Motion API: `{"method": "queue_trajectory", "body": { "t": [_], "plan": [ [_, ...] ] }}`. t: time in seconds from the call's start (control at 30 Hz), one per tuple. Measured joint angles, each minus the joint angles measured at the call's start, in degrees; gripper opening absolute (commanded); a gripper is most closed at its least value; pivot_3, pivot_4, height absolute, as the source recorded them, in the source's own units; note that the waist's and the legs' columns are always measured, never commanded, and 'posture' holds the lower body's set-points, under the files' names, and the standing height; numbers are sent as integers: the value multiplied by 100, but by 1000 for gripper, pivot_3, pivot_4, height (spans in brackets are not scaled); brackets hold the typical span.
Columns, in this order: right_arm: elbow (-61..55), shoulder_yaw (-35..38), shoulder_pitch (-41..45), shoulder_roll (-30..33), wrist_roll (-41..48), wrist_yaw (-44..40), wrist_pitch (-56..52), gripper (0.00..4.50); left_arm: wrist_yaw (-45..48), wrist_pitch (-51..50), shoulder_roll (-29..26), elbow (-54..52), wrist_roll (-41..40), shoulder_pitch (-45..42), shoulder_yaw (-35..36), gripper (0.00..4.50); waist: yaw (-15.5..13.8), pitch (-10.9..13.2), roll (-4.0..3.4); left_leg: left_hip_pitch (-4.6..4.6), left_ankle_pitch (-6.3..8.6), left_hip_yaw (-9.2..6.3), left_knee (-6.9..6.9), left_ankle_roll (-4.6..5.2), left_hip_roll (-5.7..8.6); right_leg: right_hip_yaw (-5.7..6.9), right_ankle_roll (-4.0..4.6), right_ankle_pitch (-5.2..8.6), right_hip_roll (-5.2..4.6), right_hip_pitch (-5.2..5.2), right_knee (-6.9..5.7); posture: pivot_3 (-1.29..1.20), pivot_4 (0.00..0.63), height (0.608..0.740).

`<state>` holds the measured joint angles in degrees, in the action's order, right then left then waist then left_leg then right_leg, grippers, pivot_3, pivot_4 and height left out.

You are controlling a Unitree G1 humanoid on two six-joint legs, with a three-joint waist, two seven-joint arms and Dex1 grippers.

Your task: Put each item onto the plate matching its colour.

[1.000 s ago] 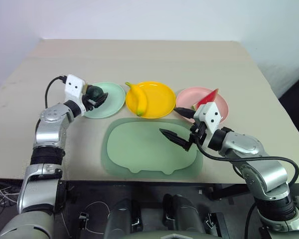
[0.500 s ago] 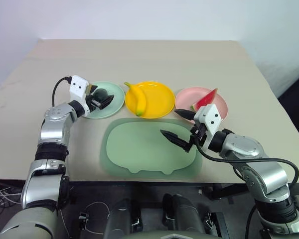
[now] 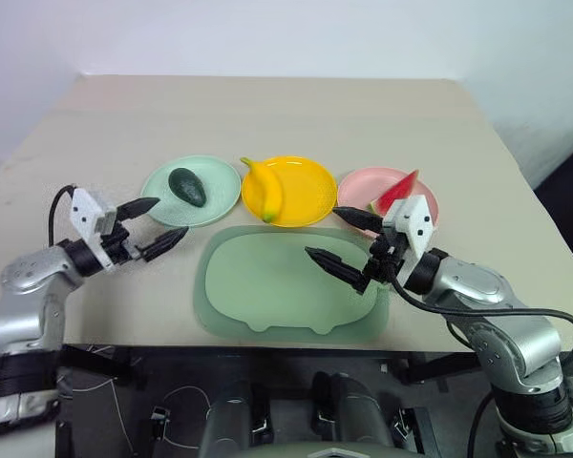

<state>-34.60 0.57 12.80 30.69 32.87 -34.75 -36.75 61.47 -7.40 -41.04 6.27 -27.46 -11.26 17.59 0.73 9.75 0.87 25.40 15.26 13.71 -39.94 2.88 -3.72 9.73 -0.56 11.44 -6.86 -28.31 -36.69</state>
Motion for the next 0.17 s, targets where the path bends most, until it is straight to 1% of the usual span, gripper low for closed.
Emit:
{"method": "queue_trajectory", "body": {
  "t": [0.17],
  "plan": [
    [140, 272, -109, 102, 135, -222, 20, 4500, 127, -90, 2, -269, -213, 425, 79, 4464, 2, 0, 0, 1, 1, 0, 6, 1, -1, 1, 0, -1, 3, 3, 14, 0, 150, 696]
  ]
}}
